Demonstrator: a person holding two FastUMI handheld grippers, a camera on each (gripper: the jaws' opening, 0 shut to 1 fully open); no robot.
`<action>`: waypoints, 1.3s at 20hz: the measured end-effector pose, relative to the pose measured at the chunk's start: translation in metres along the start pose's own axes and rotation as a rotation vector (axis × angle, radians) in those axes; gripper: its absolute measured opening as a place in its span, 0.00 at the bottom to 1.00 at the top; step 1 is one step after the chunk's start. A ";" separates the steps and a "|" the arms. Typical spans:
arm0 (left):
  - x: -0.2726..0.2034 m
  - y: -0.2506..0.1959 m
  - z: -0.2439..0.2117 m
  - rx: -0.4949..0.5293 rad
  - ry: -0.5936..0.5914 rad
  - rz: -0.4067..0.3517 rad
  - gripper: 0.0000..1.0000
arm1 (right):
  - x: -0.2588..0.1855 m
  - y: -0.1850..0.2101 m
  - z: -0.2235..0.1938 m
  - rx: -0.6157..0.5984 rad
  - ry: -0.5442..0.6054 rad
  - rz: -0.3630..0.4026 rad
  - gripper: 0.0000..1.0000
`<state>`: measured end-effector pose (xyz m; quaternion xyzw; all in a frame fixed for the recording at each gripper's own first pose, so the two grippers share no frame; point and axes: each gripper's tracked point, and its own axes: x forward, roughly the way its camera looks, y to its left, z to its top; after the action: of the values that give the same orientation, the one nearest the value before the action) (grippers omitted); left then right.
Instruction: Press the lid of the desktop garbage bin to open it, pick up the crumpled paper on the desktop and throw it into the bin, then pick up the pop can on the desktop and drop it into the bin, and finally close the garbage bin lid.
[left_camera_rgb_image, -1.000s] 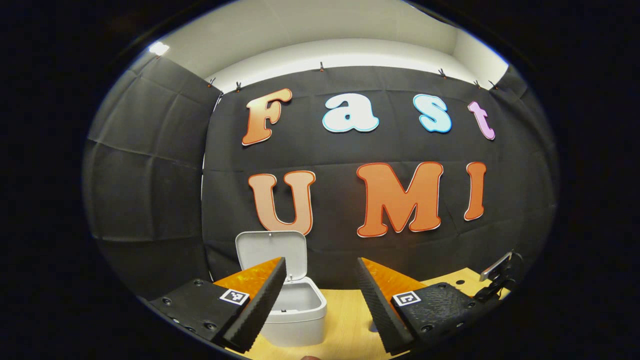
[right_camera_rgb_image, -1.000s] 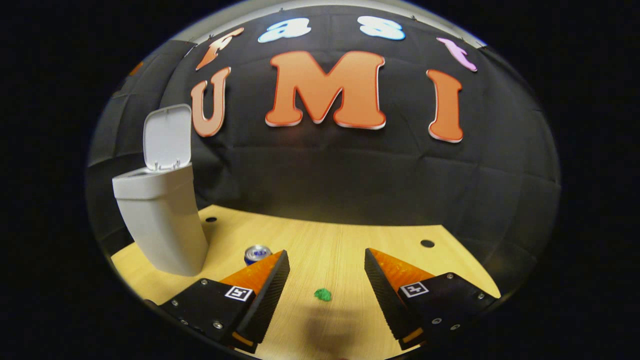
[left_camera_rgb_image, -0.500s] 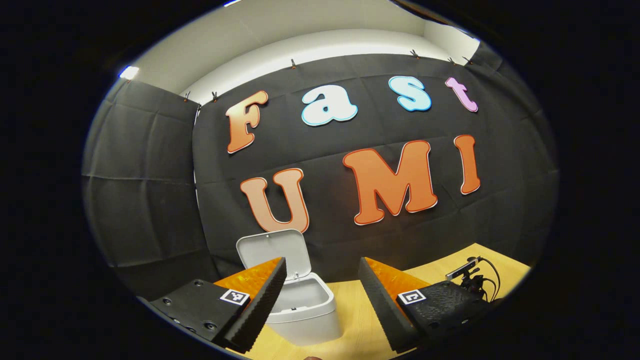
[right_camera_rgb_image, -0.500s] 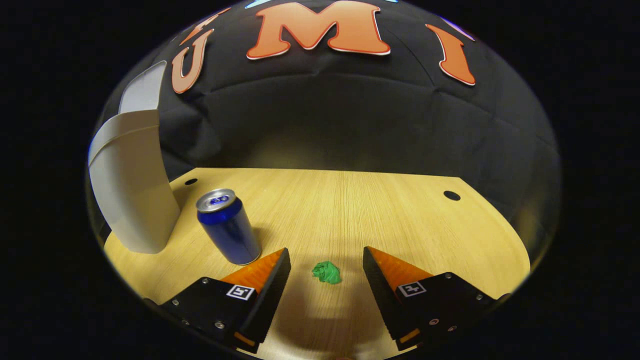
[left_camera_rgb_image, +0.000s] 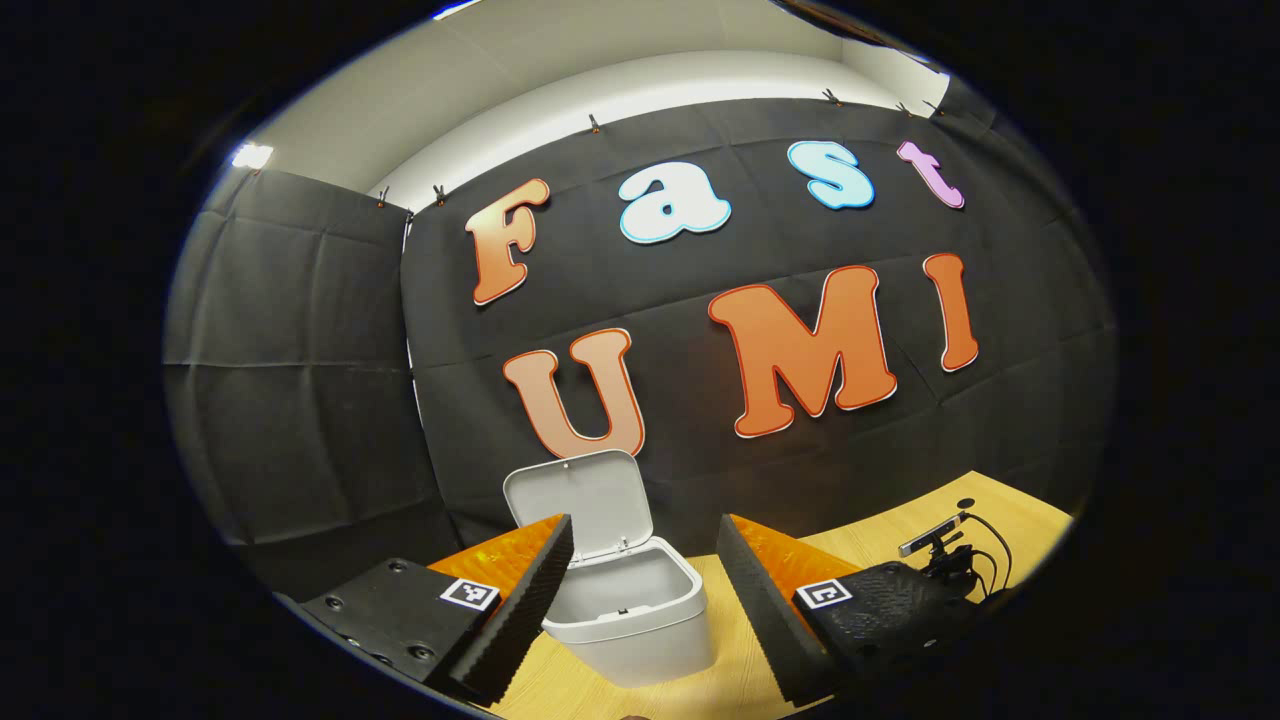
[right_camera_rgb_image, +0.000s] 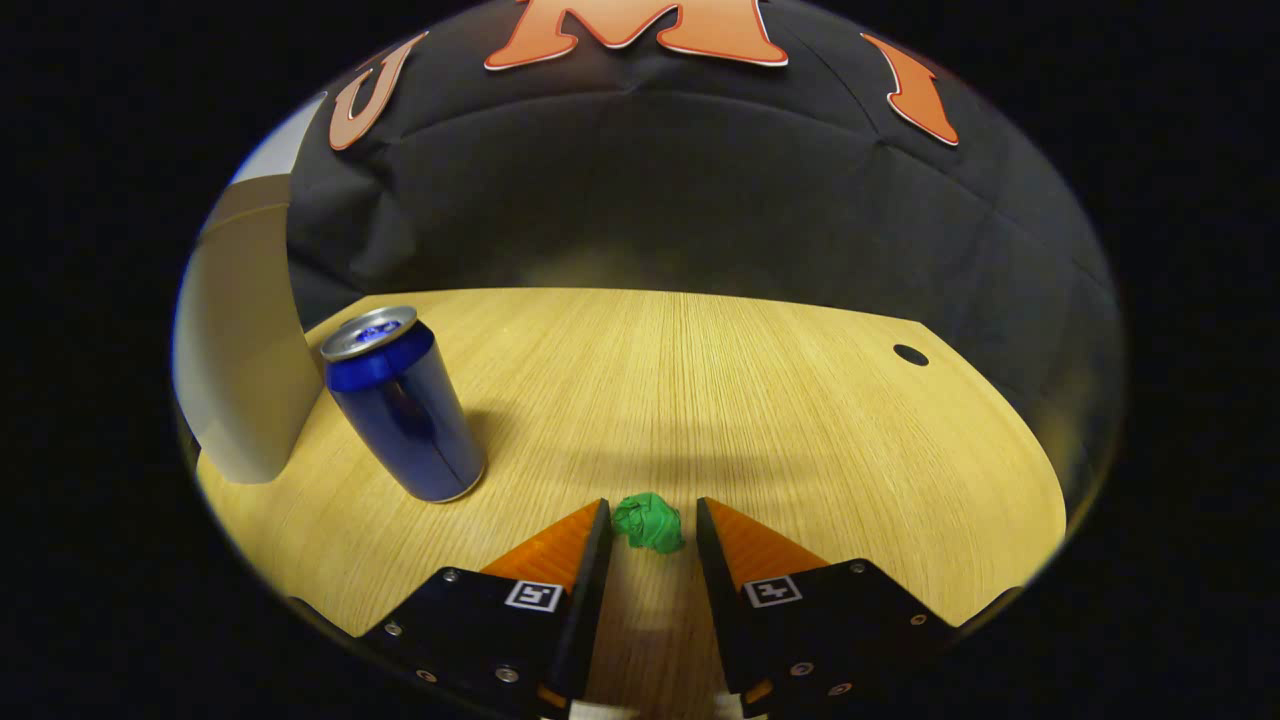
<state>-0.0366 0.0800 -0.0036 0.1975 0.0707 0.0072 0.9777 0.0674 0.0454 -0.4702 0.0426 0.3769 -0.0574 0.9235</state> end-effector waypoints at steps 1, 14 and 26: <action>0.000 0.001 0.000 -0.001 -0.001 0.000 0.92 | 0.001 -0.002 0.000 0.002 0.008 -0.010 0.41; -0.016 0.023 0.001 -0.075 -0.037 0.002 0.92 | -0.080 0.017 0.087 0.003 -0.173 0.034 0.18; -0.023 0.085 -0.035 -0.262 -0.033 0.082 0.92 | -0.218 0.099 0.192 -0.099 -0.391 0.161 0.17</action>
<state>-0.0628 0.1709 0.0000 0.0710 0.0447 0.0529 0.9951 0.0590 0.1357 -0.1773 0.0153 0.1883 0.0280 0.9816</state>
